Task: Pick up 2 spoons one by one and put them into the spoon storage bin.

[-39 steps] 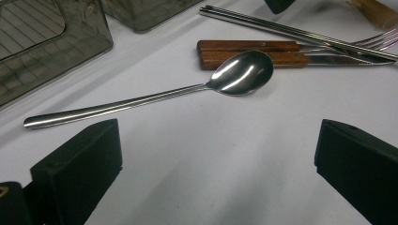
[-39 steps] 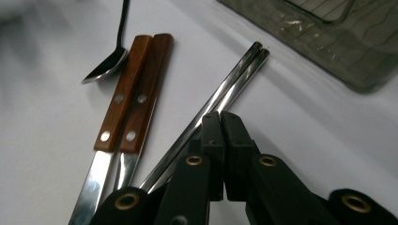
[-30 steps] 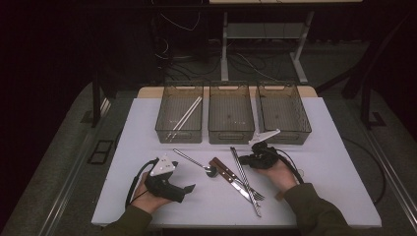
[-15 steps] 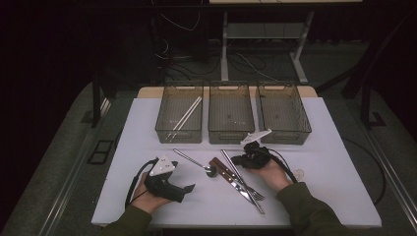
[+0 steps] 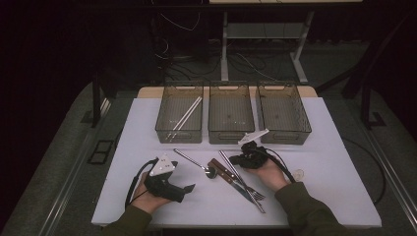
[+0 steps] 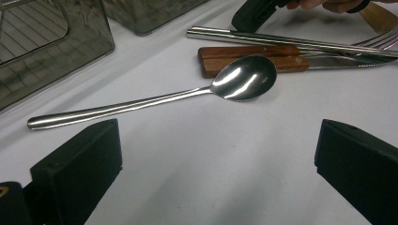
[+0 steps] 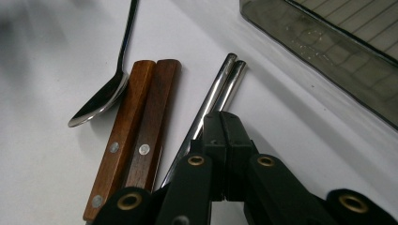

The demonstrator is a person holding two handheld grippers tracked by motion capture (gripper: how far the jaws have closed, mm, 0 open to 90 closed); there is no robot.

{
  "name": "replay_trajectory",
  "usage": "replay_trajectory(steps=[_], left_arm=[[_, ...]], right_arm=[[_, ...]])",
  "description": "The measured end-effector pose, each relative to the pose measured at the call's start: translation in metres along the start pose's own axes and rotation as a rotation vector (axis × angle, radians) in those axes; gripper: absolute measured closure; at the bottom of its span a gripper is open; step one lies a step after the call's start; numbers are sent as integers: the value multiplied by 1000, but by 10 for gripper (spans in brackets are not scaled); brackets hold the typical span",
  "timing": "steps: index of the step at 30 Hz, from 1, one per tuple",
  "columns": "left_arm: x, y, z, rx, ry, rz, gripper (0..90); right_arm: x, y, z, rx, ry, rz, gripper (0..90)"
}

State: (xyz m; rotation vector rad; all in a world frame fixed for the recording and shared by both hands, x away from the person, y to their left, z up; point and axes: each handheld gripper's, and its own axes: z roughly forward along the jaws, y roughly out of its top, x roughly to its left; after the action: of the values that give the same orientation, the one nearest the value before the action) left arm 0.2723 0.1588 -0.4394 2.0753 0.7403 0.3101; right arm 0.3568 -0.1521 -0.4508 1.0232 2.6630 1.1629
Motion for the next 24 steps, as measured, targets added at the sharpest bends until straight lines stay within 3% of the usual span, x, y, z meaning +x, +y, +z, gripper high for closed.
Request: replay_trajectory(steps=[13,19,24], left_arm=[[0,0,0,1,-2,1,0],[0,0,0,1,-1,4,0],[0,0,-1,2,0,5,0]], right_arm=[[1,1,1,-4,4,-2,875],[-1,1,-12,-30,3,21,804],[7,-3,-24,-33,29,24,737]])
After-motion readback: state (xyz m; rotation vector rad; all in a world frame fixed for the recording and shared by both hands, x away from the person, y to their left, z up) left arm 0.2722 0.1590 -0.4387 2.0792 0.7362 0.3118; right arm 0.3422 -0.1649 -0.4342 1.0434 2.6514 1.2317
